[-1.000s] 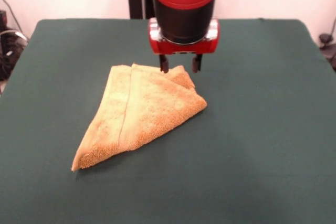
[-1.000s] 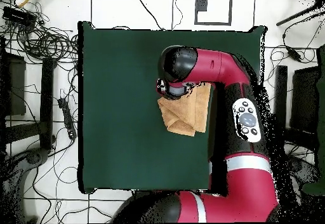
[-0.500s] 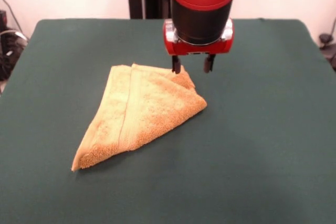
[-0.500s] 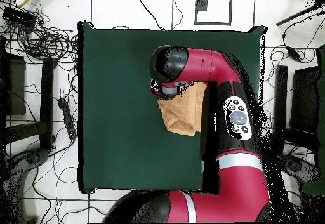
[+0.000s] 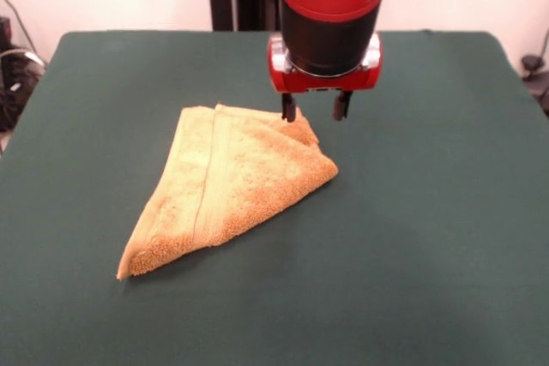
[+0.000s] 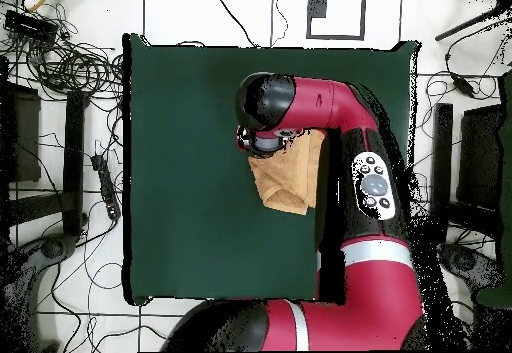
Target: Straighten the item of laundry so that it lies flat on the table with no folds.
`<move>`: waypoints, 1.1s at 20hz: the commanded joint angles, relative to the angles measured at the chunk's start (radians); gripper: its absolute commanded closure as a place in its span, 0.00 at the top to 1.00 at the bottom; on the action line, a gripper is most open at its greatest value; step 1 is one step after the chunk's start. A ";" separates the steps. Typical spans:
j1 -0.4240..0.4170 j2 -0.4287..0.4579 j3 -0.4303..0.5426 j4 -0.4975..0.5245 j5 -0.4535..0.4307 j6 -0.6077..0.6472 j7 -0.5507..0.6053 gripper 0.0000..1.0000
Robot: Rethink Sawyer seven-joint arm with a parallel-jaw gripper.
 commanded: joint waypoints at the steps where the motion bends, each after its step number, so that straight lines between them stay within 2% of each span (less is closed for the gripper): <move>1: 0.021 0.113 0.064 0.058 -0.004 -0.101 0.031 1.00; 9: 0.029 0.150 0.054 0.018 -0.021 -0.108 0.024 1.00; 22: 0.033 0.157 0.042 -0.001 -0.039 -0.085 0.008 1.00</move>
